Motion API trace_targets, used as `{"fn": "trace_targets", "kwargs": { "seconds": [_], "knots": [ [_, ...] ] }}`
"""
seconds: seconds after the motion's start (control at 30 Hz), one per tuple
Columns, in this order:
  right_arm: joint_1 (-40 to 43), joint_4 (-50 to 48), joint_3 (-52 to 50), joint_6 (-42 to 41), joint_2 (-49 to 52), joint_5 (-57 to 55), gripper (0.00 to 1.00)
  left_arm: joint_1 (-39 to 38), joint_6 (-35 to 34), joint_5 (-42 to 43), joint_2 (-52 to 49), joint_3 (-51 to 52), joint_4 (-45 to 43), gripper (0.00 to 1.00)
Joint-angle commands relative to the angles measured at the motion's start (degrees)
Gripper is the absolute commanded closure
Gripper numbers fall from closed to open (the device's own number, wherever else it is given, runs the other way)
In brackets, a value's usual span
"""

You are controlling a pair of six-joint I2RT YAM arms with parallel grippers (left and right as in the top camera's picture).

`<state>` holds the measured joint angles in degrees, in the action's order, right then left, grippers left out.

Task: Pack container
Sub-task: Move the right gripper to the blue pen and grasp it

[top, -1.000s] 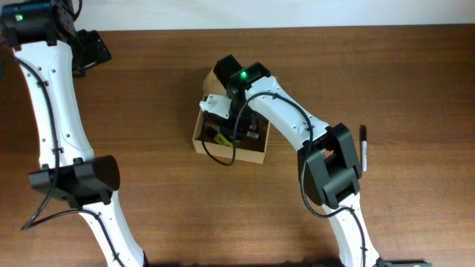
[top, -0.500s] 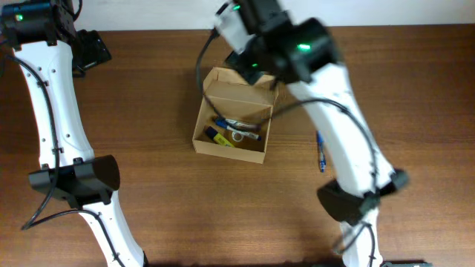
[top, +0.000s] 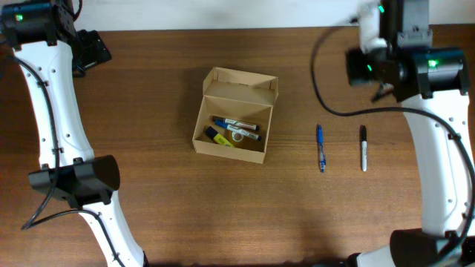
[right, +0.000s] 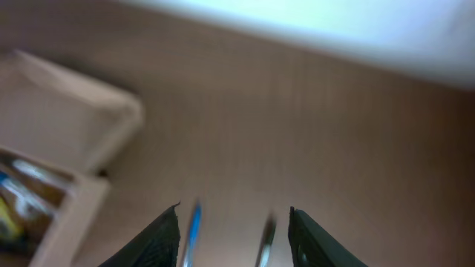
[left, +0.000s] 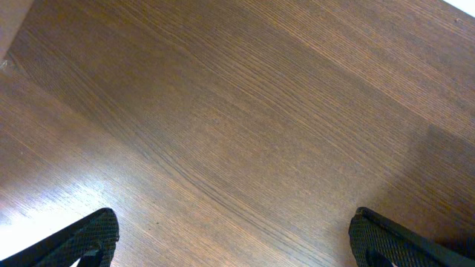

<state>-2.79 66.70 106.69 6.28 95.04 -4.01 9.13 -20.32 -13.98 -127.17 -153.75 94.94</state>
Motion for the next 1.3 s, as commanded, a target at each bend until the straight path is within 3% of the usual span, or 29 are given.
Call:
{"fn": "trace_targets", "kwargs": {
  "seconds": [0.0,0.2,0.37,1.07,1.13,1.27],
  "knots": [
    [3.39,0.48,-11.26,-5.33,1.36,6.91,0.53,0.15,0.68,-0.22,1.09,0.20,0.07,0.00],
    [3.45,-7.39,-27.98,-9.92,5.55,11.52,0.55,0.15,0.68,-0.22,1.09,0.20,0.07,0.00],
    [1.18,-14.36,-34.47,-13.35,6.97,8.61,0.55,0.15,0.70,-0.22,1.09,0.20,0.07,0.00],
    [-4.79,-21.29,-39.01,-14.95,16.31,0.90,0.59,0.15,0.68,-0.22,1.09,0.20,0.07,0.00],
    [-4.81,-21.38,-39.01,-14.95,16.90,0.72,0.68,0.15,0.70,-0.22,1.09,0.20,0.07,0.00],
    [-4.70,-21.57,-39.01,-14.97,18.10,0.72,0.96,0.15,0.68,-0.22,1.09,0.20,0.07,0.00]
  ]
}}
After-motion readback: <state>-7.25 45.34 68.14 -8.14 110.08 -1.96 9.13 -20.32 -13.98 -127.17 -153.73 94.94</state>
